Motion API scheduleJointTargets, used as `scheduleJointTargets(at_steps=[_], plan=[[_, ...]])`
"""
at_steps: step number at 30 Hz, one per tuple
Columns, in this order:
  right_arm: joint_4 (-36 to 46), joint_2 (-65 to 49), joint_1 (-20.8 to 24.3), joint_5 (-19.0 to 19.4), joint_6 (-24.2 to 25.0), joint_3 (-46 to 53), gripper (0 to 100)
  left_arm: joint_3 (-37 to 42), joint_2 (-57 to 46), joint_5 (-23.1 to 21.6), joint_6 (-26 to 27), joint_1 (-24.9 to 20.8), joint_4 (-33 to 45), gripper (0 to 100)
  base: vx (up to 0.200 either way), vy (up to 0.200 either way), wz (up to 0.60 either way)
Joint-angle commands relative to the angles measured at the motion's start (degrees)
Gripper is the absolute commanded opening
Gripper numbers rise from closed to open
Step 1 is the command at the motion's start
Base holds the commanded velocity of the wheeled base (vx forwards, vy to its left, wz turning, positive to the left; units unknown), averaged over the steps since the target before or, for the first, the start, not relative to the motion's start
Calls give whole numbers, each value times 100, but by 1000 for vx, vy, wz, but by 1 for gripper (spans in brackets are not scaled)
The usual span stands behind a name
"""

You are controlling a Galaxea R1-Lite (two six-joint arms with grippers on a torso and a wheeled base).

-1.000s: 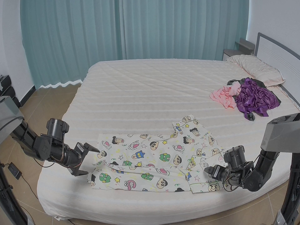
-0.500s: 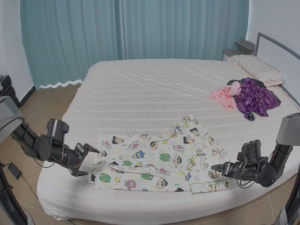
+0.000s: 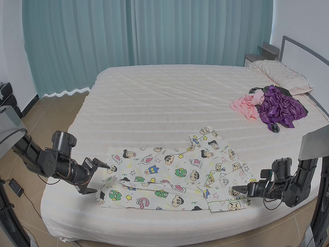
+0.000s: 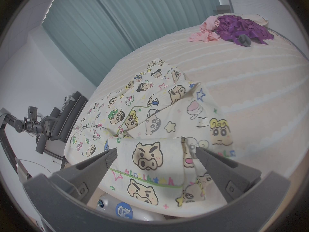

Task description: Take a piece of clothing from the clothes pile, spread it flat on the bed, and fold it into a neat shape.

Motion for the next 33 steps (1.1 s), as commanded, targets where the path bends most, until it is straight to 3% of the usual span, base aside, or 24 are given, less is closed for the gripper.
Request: scheduleJointTargets(at_steps=[1, 15, 16, 28, 33], plan=[[-369, 717, -50, 223, -87, -108, 100, 2, 11, 4, -2, -5, -3, 100, 0, 0, 0], [-527, 981, -173, 768, -26, -328, 100, 2, 11, 4, -2, -5, -3, 100, 0, 0, 0], [-536, 989, -182, 777, -26, -328, 0, 2, 11, 4, -2, -5, -3, 100, 0, 0, 0], [-1142, 884, -410, 803, 36, -249, 0, 2, 11, 4, -2, -5, -3, 100, 0, 0, 0], [-1301, 673, -402, 777, 291, -249, 0, 2, 11, 4, -2, -5, -3, 100, 0, 0, 0]])
